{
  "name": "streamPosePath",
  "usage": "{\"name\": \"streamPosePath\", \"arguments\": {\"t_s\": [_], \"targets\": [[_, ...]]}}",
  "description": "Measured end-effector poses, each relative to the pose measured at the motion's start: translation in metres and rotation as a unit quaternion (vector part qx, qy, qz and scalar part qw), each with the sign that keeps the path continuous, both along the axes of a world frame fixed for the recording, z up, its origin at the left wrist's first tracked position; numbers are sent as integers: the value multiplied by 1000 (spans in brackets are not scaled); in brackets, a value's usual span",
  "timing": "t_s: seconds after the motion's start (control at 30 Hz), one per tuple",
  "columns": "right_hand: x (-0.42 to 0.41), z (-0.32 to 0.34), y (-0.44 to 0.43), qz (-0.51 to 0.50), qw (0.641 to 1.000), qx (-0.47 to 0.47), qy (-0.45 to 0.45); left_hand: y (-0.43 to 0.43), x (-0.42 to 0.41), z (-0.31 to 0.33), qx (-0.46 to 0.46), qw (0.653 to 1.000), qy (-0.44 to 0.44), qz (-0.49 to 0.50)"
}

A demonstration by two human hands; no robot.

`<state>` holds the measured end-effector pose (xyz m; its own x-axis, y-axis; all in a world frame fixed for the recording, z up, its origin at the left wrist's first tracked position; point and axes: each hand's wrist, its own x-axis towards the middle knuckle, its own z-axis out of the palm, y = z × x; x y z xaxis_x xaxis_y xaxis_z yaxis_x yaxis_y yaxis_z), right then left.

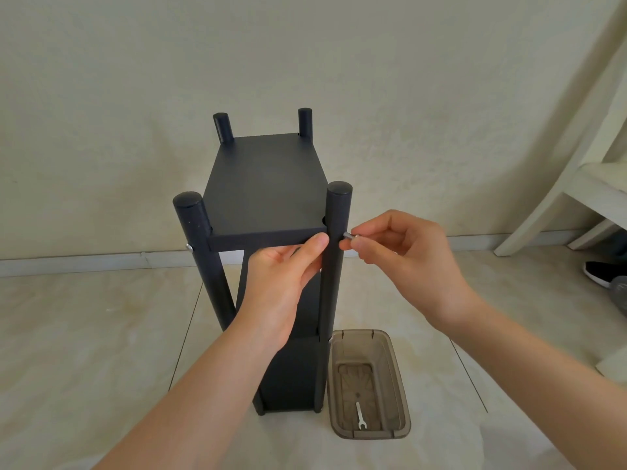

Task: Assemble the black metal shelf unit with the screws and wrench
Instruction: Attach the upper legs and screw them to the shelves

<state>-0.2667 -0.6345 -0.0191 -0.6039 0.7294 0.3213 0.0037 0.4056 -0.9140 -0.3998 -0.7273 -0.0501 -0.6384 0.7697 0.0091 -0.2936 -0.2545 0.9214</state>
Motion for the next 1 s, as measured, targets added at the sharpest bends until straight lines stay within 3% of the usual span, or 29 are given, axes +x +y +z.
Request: {"name": "streamPosePath", "arguments": {"t_s": [0.23,0.63,1.0], "targets": [[1,-2,-5,-34,997,63,-19,1,-1,-3,-15,1000,19,18],[-1,-5,-2,26,999,-11,32,2,-1,-4,-9,1000,9,11],[-2,-2,-1,-13,1000,26,9,3,-3,-3,-16,999,31,12]]}}
